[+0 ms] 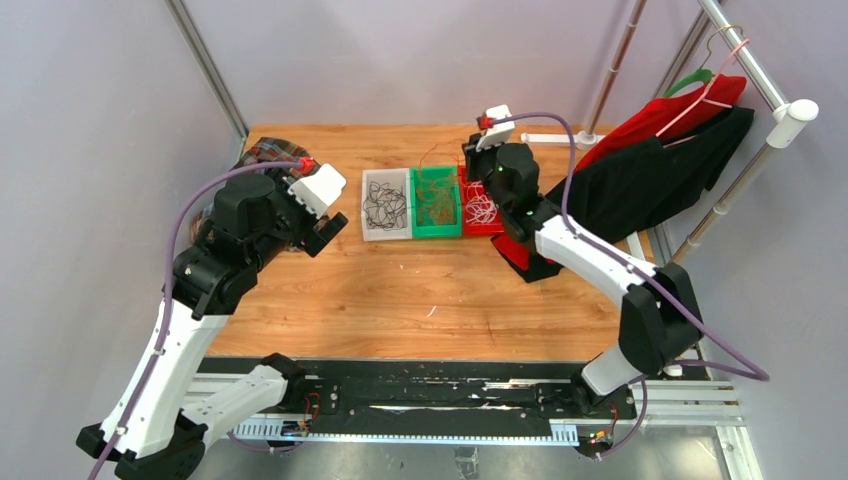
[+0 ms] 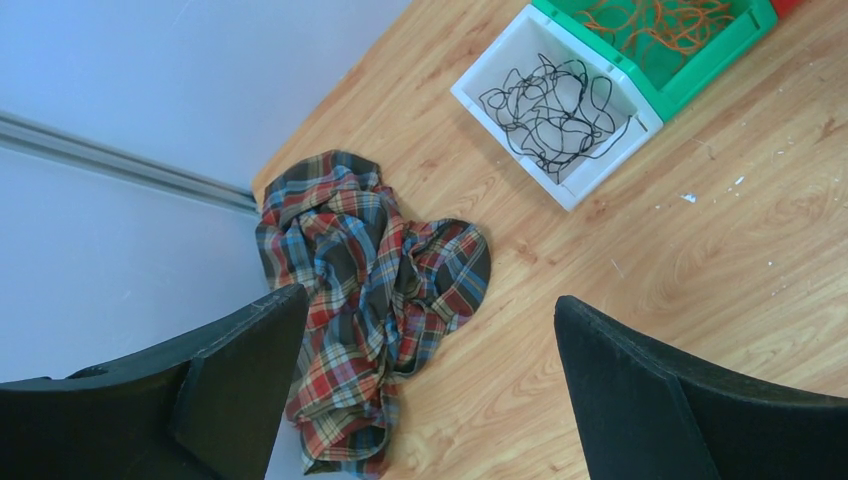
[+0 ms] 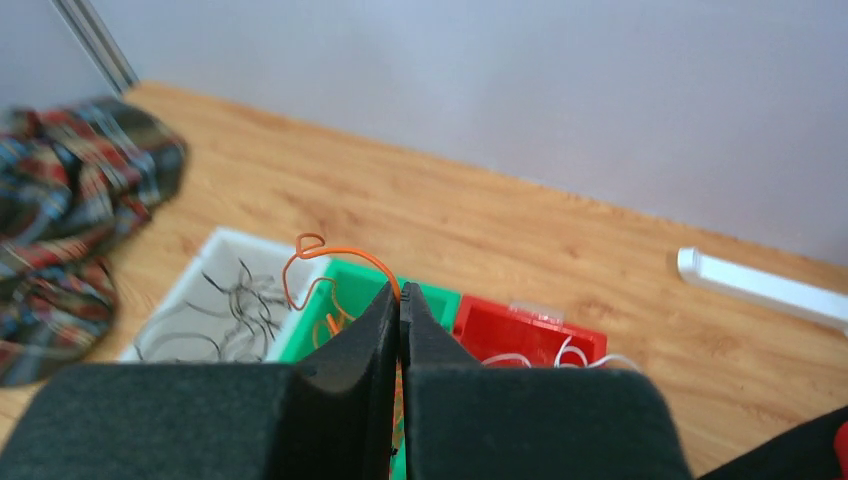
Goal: Untangle the cables
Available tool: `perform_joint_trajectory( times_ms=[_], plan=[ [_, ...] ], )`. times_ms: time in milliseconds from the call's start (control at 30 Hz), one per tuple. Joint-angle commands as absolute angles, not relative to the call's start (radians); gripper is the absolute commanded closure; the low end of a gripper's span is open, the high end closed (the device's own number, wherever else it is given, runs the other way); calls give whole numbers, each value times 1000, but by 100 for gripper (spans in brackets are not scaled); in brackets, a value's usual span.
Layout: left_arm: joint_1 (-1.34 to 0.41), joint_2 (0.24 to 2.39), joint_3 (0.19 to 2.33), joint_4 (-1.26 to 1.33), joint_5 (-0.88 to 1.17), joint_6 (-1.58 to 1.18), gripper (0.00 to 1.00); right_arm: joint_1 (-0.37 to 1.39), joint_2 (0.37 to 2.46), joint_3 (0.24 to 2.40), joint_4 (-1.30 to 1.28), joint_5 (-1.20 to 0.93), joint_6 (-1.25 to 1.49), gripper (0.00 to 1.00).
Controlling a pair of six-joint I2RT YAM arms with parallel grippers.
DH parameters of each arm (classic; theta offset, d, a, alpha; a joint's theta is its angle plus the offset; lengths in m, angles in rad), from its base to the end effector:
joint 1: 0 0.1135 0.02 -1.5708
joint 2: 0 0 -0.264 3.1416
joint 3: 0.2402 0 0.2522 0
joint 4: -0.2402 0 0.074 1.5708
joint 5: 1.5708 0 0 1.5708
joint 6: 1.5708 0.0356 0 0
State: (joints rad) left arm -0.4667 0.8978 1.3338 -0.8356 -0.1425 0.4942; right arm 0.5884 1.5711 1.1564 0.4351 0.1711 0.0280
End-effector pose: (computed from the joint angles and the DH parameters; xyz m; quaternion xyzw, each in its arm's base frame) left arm 0.1387 -0.0642 0.4353 0.3493 0.7553 0.0669 0.5504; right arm 0.3174 0.2045 0.3359 -0.1342 0.6870 0.1589 0.6963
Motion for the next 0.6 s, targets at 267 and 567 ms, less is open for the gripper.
perform_joint_trajectory(
  times_ms=[267,567],
  plan=[
    [-463,895,1358,-821,-125,495,2,599,1488,1093,438,230,97,99],
    [-464,899,1359,-820,-120,499,2,666,1593,1183,336,364,51,99]
  ],
)
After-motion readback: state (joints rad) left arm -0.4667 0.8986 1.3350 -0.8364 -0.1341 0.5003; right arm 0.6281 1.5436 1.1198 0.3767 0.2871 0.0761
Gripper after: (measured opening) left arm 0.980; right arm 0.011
